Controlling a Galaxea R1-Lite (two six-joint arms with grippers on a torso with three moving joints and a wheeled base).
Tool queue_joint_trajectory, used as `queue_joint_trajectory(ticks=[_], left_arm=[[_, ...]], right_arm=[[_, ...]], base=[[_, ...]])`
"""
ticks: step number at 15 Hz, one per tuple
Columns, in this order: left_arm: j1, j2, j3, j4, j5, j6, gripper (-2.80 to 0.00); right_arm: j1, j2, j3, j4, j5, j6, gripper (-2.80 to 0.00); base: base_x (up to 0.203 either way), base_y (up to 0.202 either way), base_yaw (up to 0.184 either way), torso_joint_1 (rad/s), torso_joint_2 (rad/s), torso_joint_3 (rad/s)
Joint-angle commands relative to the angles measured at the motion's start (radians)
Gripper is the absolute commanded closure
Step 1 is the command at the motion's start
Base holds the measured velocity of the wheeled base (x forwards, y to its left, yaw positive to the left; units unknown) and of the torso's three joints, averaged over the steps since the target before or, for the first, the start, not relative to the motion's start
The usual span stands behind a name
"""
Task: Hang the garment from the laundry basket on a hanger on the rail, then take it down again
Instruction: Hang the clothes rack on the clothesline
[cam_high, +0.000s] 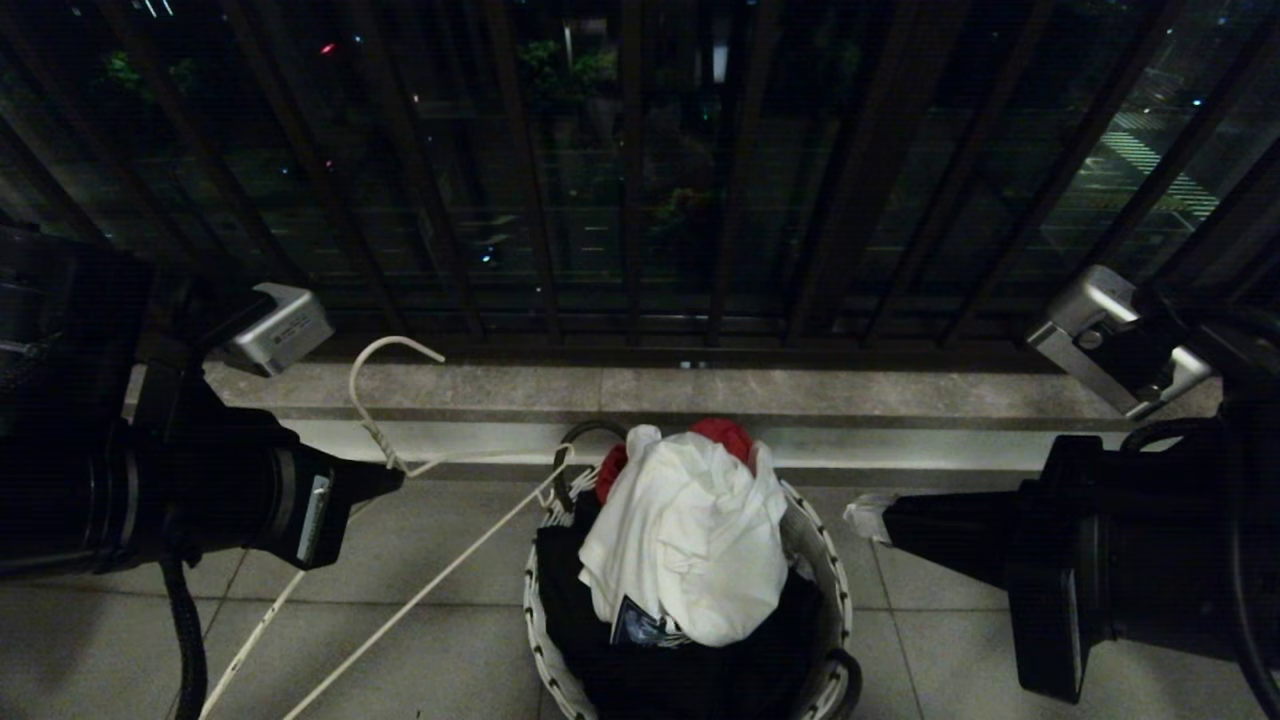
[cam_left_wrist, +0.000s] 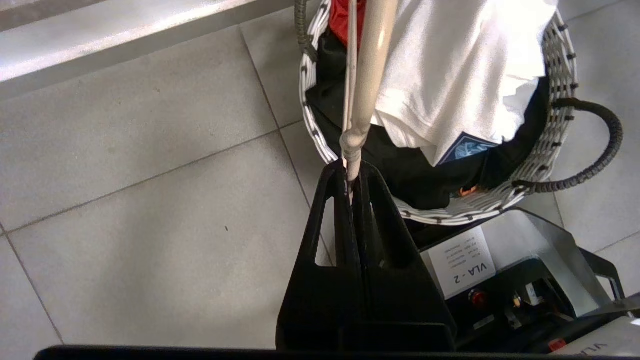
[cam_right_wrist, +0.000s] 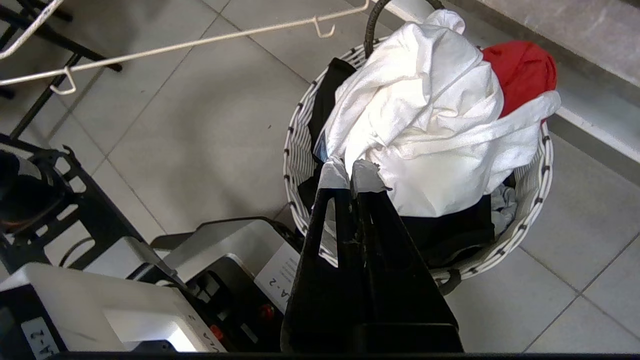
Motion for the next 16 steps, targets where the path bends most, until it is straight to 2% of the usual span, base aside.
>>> queue_joint_trajectory(ticks=[1,9,13,16], left_arm=[[-0.002,-0.018,-0.003,0.002,0.001,0.001,0.0],[-0.002,-0.02,-0.007,0.0,0.01,0.003,0.0],[-0.002,-0.022,-0.005,0.001,0.01,0.004,0.0],[-0.002,-0.026,-0.005,0.001,0.01,0.004,0.0]], right_arm=[[0.001,-0.01,0.001,0.0,0.0,-0.002,0.0],[-0.001,-0.038,0.016,-0.006,0.003,-0.019,0.0],[-0.001,-0.05,0.022,-0.006,0.002,-0.041,0.0],[-0.001,-0.058,0.024,-0.006,0.002,-0.044,0.0]], base=[[0.0,0.0,0.0,0.0,0.0,0.0],[0.0,0.0,0.0,0.0,-0.01,-0.011],[0.0,0.0,0.0,0.045,-0.24,-0.297],[0.0,0.0,0.0,0.08,-0.55,-0.33]])
